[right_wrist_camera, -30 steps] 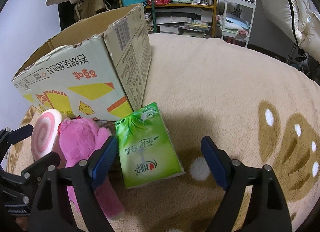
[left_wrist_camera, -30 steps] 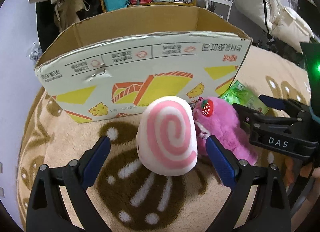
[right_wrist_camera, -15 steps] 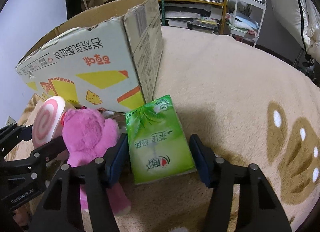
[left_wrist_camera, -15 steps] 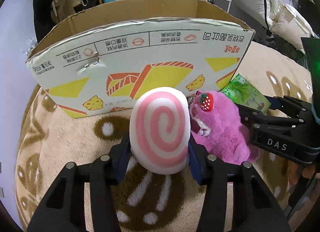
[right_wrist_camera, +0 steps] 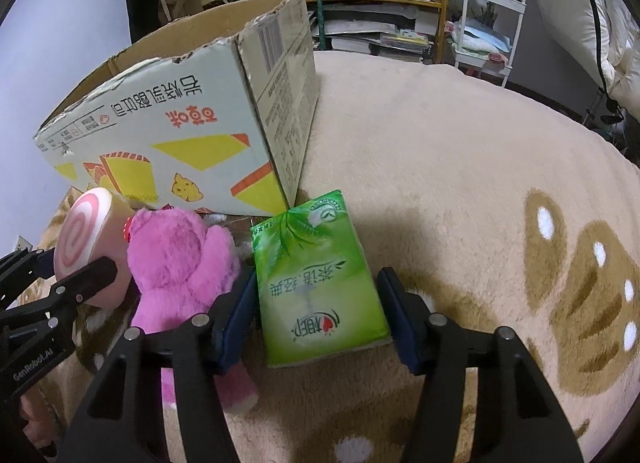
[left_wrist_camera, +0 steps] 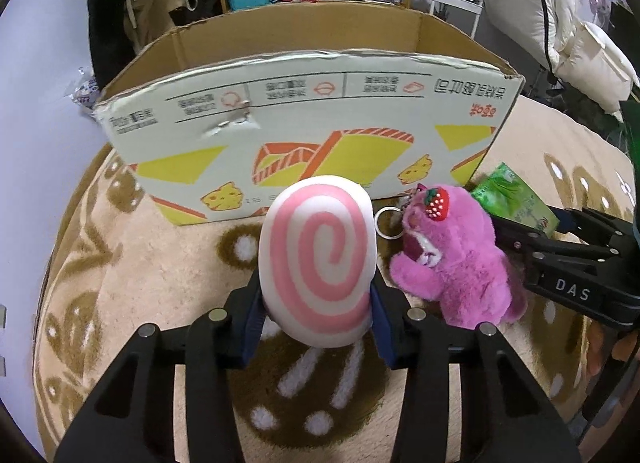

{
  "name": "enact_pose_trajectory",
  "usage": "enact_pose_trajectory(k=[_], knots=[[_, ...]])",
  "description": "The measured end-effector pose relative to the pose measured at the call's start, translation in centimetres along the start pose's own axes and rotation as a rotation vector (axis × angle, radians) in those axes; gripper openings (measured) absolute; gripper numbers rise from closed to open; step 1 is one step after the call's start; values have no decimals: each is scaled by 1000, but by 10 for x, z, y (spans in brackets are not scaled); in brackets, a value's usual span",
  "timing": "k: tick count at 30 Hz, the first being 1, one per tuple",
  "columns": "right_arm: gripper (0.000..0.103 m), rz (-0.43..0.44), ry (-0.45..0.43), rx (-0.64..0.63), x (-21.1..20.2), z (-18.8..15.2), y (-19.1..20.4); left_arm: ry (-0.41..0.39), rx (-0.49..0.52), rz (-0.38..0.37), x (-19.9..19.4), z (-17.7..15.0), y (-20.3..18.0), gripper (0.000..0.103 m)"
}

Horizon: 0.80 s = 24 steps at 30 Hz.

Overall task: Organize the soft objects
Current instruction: 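Grasp the pink swirl plush with the left tool while the right tool grasps the green tissue pack, then lift the swirl plush and green tissue pack and carry both over the box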

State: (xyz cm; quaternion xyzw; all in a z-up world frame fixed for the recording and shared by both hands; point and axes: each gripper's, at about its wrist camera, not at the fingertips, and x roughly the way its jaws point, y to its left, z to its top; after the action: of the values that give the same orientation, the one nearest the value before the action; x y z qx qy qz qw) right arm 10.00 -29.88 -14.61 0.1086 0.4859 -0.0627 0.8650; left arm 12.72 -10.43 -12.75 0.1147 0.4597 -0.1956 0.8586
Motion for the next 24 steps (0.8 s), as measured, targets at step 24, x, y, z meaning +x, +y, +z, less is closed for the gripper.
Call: enact_pose_trajectory(k=[24], knots=[[62, 143, -223, 57, -88, 4, 8, -243, -103, 135, -85, -5, 31, 38]])
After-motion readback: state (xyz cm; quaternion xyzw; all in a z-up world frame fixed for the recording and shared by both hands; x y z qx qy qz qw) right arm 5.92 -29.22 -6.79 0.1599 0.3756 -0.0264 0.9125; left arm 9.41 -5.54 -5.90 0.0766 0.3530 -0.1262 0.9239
